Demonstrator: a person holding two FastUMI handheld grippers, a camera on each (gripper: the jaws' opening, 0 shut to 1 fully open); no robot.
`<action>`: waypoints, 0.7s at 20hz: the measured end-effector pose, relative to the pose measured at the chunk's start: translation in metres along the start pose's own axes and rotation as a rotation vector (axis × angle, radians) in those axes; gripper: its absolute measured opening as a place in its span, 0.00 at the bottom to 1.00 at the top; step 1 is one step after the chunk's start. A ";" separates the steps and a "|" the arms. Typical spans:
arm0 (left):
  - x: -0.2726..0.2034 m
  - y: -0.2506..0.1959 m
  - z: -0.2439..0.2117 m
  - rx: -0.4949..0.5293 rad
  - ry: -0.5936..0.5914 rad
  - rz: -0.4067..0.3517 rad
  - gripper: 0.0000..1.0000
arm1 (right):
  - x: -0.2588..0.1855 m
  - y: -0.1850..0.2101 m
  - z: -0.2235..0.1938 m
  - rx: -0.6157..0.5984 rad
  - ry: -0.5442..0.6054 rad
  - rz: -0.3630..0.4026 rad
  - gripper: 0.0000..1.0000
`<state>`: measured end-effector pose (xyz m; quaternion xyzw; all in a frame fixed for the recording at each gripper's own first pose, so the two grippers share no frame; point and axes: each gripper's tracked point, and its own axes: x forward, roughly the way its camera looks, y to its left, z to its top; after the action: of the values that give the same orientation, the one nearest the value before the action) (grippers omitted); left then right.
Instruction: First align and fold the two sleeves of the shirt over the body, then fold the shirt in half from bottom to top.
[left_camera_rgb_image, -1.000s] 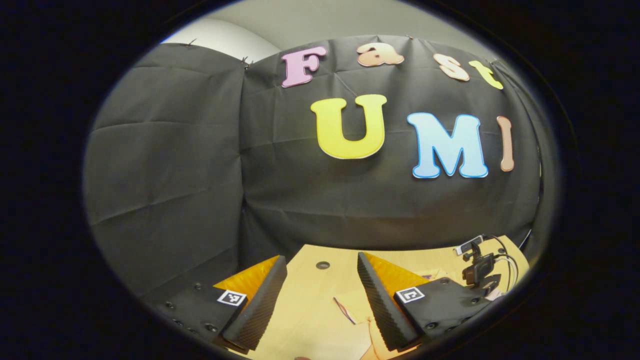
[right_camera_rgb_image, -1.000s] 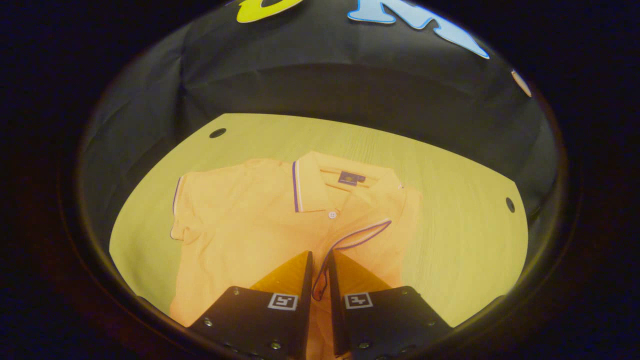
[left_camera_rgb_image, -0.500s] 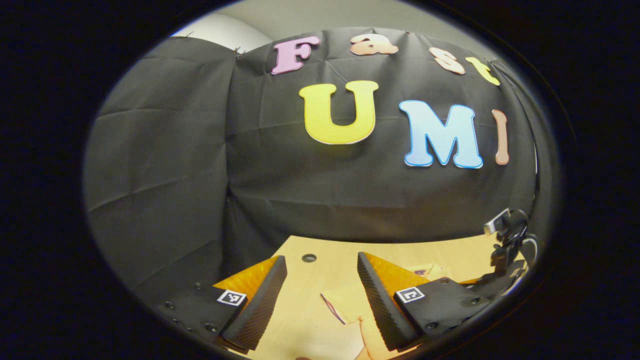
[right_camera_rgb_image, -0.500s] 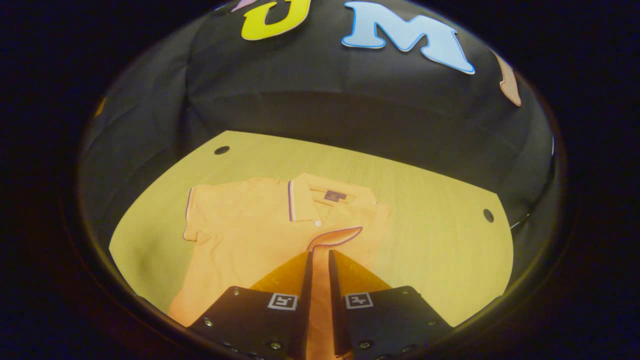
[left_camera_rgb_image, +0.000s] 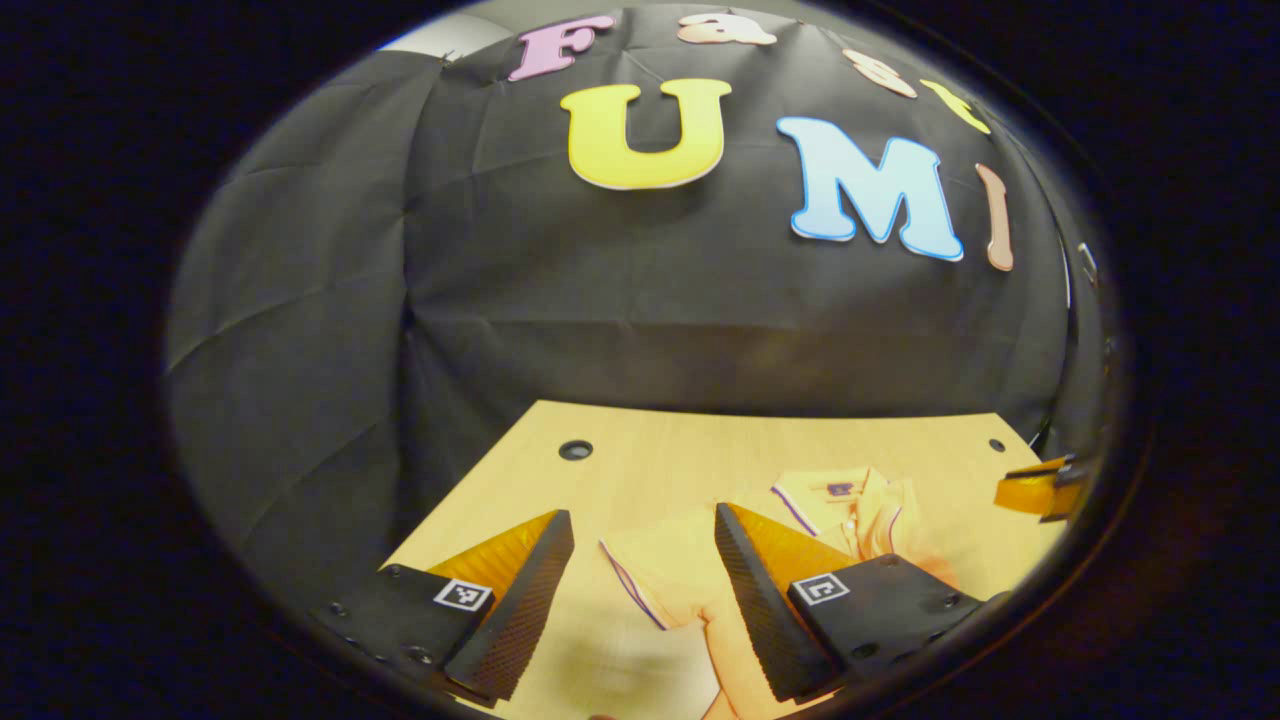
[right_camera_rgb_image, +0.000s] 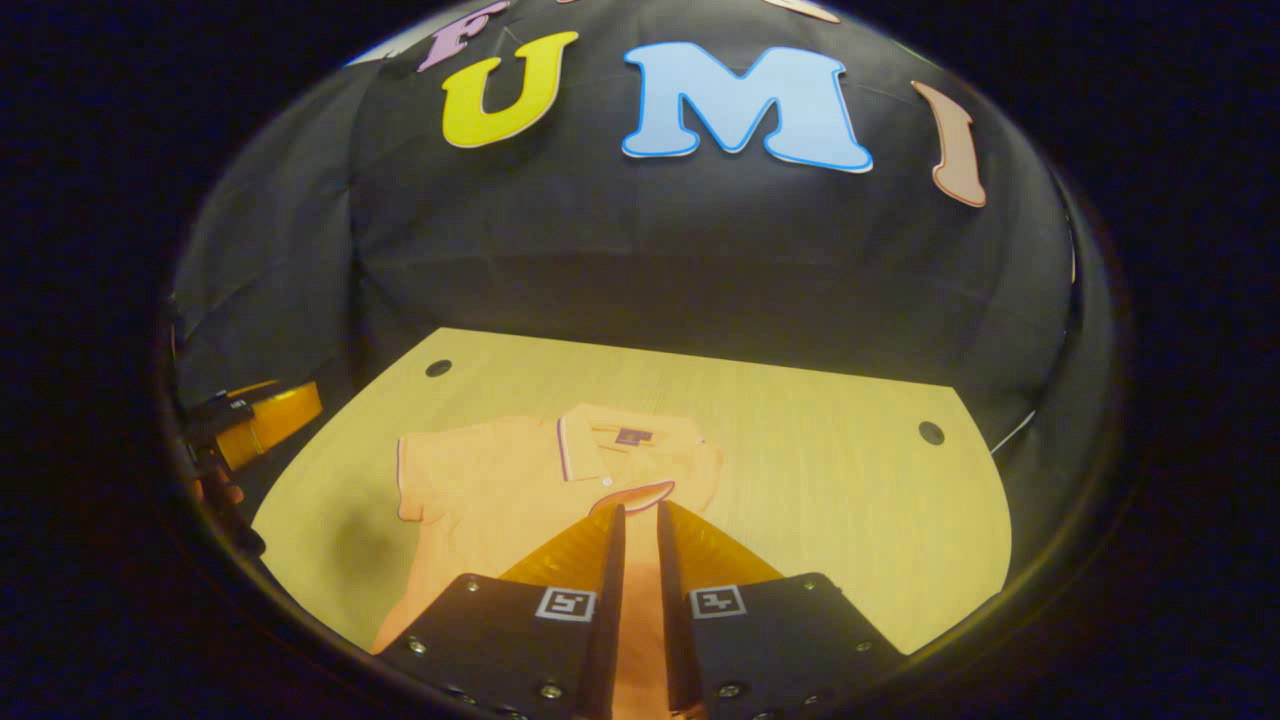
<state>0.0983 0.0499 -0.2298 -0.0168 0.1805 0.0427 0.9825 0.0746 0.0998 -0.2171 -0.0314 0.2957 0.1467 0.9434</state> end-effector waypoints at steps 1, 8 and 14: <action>0.009 -0.002 -0.013 0.002 0.025 -0.003 0.93 | -0.008 -0.004 0.003 0.012 -0.010 -0.008 0.20; 0.062 -0.010 -0.095 -0.005 0.187 -0.006 0.94 | -0.046 -0.029 0.010 0.073 -0.036 -0.065 0.20; 0.081 -0.004 -0.149 -0.037 0.318 0.021 0.96 | -0.059 -0.046 0.001 0.113 -0.026 -0.105 0.20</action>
<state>0.1218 0.0447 -0.3981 -0.0396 0.3330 0.0529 0.9406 0.0427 0.0410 -0.1837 0.0086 0.2891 0.0804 0.9539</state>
